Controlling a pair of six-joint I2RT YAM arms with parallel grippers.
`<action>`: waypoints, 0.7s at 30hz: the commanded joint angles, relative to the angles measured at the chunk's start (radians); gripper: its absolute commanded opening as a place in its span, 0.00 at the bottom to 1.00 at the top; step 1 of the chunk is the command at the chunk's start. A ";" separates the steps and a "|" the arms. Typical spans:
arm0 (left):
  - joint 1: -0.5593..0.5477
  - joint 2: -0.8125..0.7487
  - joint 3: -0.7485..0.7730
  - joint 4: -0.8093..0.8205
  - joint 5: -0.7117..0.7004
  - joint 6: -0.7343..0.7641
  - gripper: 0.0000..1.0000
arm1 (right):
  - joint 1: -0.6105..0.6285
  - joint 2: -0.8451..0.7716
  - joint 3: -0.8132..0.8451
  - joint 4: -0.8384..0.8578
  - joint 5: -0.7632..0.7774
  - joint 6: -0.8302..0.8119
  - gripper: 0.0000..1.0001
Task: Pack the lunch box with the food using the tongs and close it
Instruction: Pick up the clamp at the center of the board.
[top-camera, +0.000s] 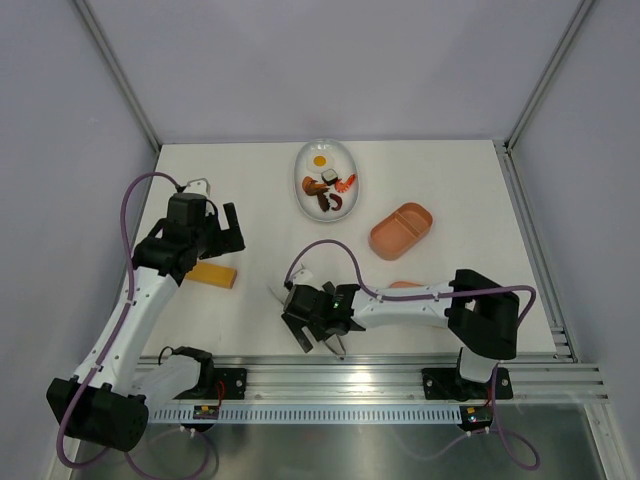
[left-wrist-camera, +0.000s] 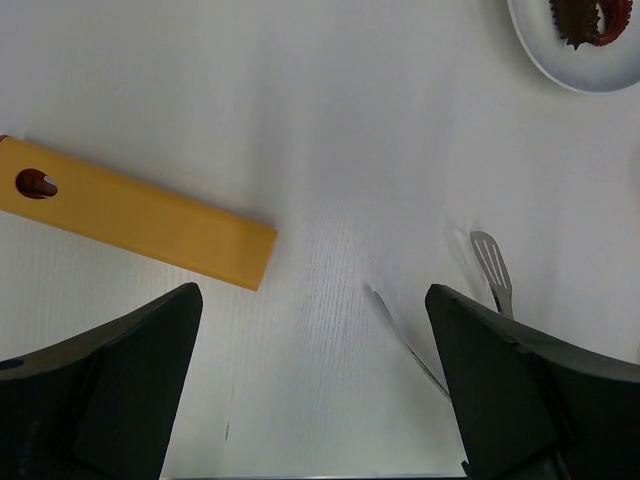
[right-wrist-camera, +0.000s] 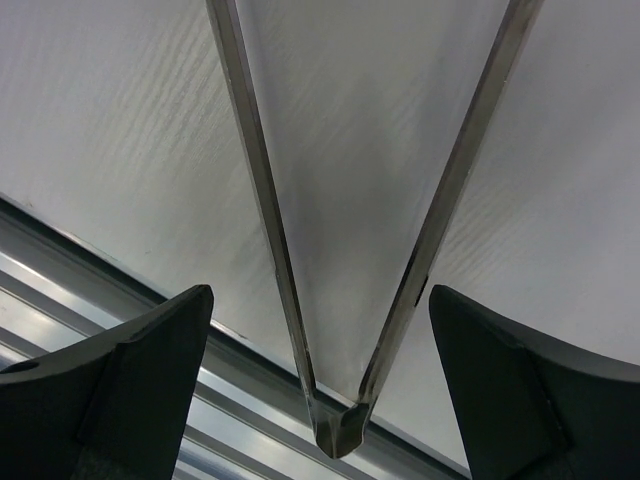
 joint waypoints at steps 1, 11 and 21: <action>-0.003 -0.005 0.005 0.034 -0.009 -0.013 0.99 | 0.011 0.030 0.022 0.055 0.026 0.024 0.96; -0.003 0.001 0.008 0.033 -0.012 -0.012 0.99 | 0.008 0.040 0.002 0.067 0.153 0.027 0.60; -0.003 -0.005 0.011 0.029 -0.004 -0.010 0.99 | -0.102 -0.006 -0.058 0.159 0.119 -0.117 0.57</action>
